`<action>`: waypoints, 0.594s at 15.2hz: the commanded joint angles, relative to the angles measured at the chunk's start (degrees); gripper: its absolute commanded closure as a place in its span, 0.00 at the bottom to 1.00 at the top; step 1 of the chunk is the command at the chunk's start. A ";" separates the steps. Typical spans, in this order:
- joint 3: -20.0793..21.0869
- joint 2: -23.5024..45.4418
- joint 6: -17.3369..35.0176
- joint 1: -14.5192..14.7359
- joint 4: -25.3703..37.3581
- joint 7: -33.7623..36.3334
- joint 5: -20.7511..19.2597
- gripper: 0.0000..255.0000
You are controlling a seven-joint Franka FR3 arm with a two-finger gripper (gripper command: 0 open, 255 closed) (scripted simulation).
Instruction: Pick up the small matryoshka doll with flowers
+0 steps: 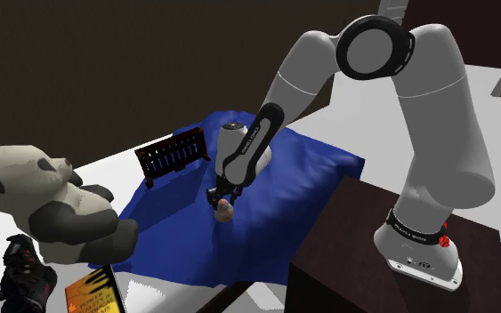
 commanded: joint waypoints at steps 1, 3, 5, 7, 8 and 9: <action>0.02 0.12 0.01 0.02 -0.06 0.00 0.00 1.00; 0.02 0.15 0.04 0.00 -0.06 -0.03 0.01 1.00; 0.03 0.14 0.05 -0.02 -0.08 -0.04 0.01 1.00; 0.04 -1.34 -1.05 -0.04 -0.44 0.11 0.03 1.00; 0.04 -2.06 -1.63 -0.05 -0.59 0.18 0.03 1.00; 0.04 -2.78 -2.20 -0.06 -0.73 0.25 0.03 1.00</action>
